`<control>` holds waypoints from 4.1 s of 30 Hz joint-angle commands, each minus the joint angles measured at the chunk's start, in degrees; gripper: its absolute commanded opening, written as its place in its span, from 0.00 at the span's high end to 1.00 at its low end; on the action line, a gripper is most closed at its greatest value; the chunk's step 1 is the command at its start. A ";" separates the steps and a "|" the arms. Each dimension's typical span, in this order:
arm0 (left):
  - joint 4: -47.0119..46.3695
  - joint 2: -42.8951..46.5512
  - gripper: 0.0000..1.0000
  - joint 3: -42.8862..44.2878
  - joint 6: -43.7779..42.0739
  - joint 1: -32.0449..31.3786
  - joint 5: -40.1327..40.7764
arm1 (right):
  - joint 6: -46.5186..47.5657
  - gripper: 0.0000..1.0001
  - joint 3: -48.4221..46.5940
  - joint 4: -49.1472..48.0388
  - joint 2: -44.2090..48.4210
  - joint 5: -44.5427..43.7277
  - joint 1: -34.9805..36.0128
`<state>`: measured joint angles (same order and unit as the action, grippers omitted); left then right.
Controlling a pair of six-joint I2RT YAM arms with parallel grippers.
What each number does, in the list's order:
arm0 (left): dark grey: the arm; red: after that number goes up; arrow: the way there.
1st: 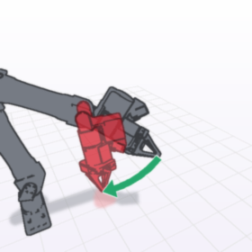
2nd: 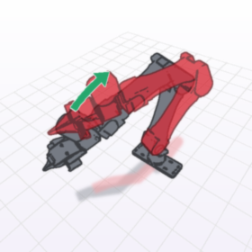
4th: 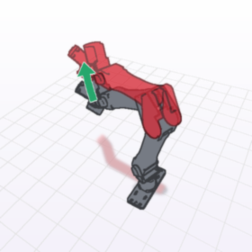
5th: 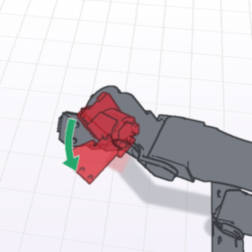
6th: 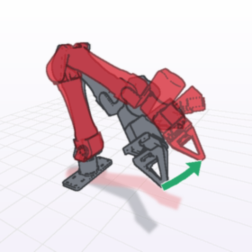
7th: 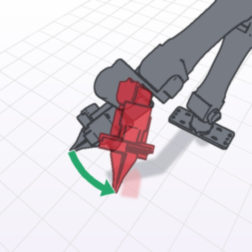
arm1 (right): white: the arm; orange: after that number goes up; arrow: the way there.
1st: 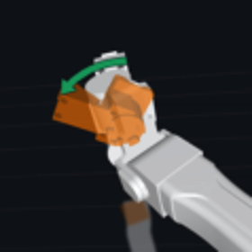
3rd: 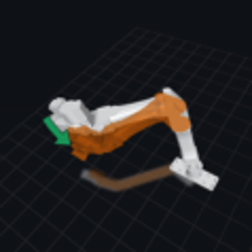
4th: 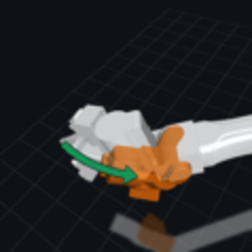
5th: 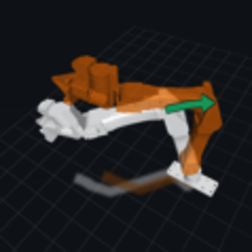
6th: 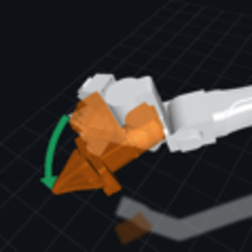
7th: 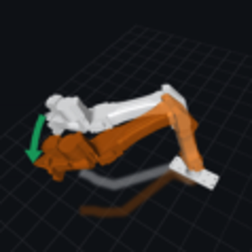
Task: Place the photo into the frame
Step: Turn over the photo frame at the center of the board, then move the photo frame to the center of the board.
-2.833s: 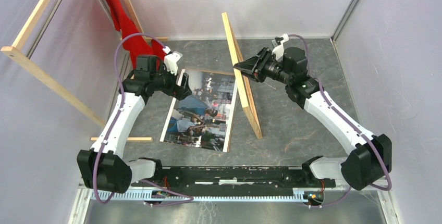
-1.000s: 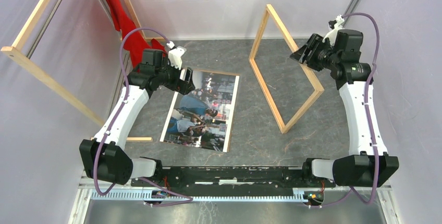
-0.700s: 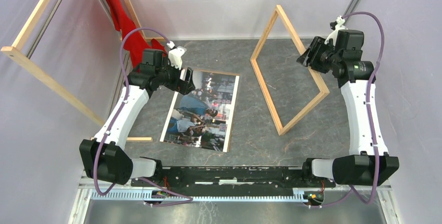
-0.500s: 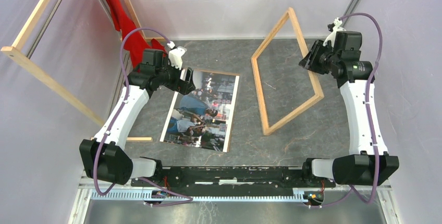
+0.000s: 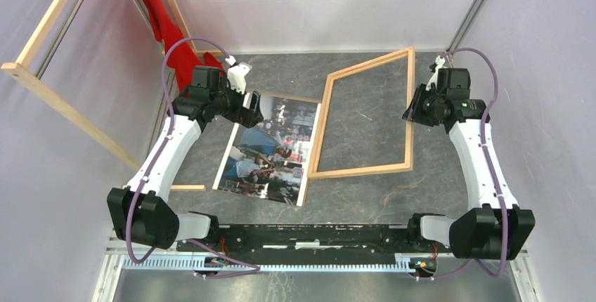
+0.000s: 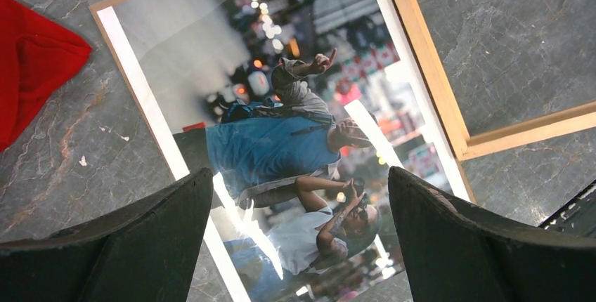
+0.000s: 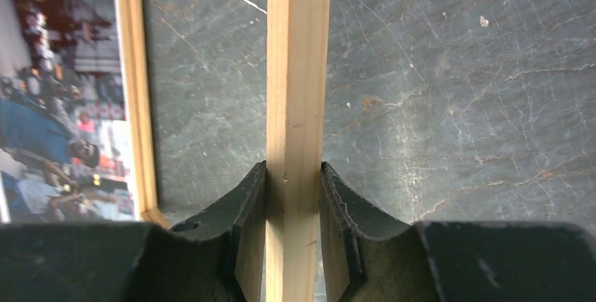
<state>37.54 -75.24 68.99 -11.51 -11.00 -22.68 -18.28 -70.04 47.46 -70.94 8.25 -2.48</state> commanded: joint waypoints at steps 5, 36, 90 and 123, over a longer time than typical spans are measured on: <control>-1.86 1.00 0.00 1.42 -1.76 -0.16 0.39 | 5.24 0.73 4.83 -3.26 -1.22 -4.55 4.52; -0.77 1.40 0.00 -0.26 -6.26 -0.16 2.75 | 7.99 0.53 11.58 -10.87 -24.38 -24.16 5.82; -5.87 -4.27 0.00 -8.52 -16.22 7.44 32.86 | -11.49 0.70 2.77 -21.68 -34.60 -38.55 48.28; -14.76 -12.34 0.00 -13.79 -19.54 15.99 33.17 | -23.56 0.70 -3.31 -21.54 -37.16 -37.62 43.35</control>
<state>24.67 -87.35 54.26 -28.84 4.60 10.46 -40.82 -69.54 27.70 -108.38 -29.58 41.52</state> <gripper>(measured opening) 0.997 0.253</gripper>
